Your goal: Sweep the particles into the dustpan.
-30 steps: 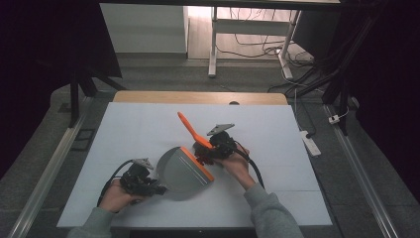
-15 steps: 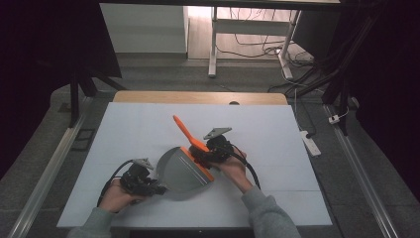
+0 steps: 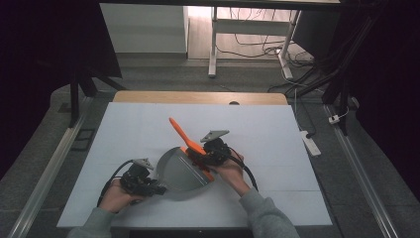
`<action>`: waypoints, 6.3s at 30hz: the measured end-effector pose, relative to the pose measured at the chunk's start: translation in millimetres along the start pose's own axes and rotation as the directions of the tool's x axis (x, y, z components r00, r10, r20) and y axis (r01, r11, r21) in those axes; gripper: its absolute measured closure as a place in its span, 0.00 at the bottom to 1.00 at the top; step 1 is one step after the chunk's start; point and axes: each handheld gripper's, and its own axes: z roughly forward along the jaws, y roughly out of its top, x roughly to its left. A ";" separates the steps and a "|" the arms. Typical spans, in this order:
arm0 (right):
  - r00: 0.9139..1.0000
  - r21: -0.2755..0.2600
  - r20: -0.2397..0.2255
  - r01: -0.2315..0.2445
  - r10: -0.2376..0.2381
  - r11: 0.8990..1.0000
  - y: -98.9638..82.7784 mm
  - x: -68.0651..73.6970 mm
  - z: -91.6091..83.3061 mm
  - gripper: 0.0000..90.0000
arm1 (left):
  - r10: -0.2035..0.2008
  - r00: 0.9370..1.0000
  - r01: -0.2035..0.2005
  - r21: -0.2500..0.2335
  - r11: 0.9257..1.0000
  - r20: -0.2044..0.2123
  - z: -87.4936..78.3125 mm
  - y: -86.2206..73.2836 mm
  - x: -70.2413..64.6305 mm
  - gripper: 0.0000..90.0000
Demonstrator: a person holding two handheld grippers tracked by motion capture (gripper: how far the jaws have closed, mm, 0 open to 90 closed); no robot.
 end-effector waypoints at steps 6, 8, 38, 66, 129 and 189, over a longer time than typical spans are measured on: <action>0.997 -0.009 -0.069 0.036 -0.036 0.999 5.4 17.1 0.8 0.79 | 0.000 1.000 0.000 0.000 1.000 0.000 0.0 0.1 0.1 0.68; 0.996 -0.012 -0.082 0.046 -0.047 0.999 6.1 19.7 1.2 0.79 | 0.000 1.000 0.000 0.000 1.000 0.001 0.1 0.1 0.1 0.68; 0.995 0.002 0.090 -0.051 0.050 0.999 -7.5 -30.1 -16.3 0.79 | 0.001 1.000 -0.001 0.000 1.000 0.000 0.2 0.1 -0.1 0.68; 1.000 -0.014 -0.014 -0.011 0.010 1.000 -12.1 17.5 -18.1 0.79 | -0.001 1.000 0.001 0.001 1.000 0.000 0.6 0.0 -0.5 0.68; 0.998 -0.095 -0.018 -0.056 0.055 0.994 -21.4 7.5 -60.9 0.79 | -0.001 1.000 0.001 -0.001 1.000 0.002 2.2 0.5 -0.8 0.68; 0.998 -0.161 0.045 -0.030 0.038 0.986 -37.4 -23.1 -107.1 0.79 | -0.114 0.991 0.095 -0.234 0.968 -0.069 -24.7 -8.3 -3.9 0.68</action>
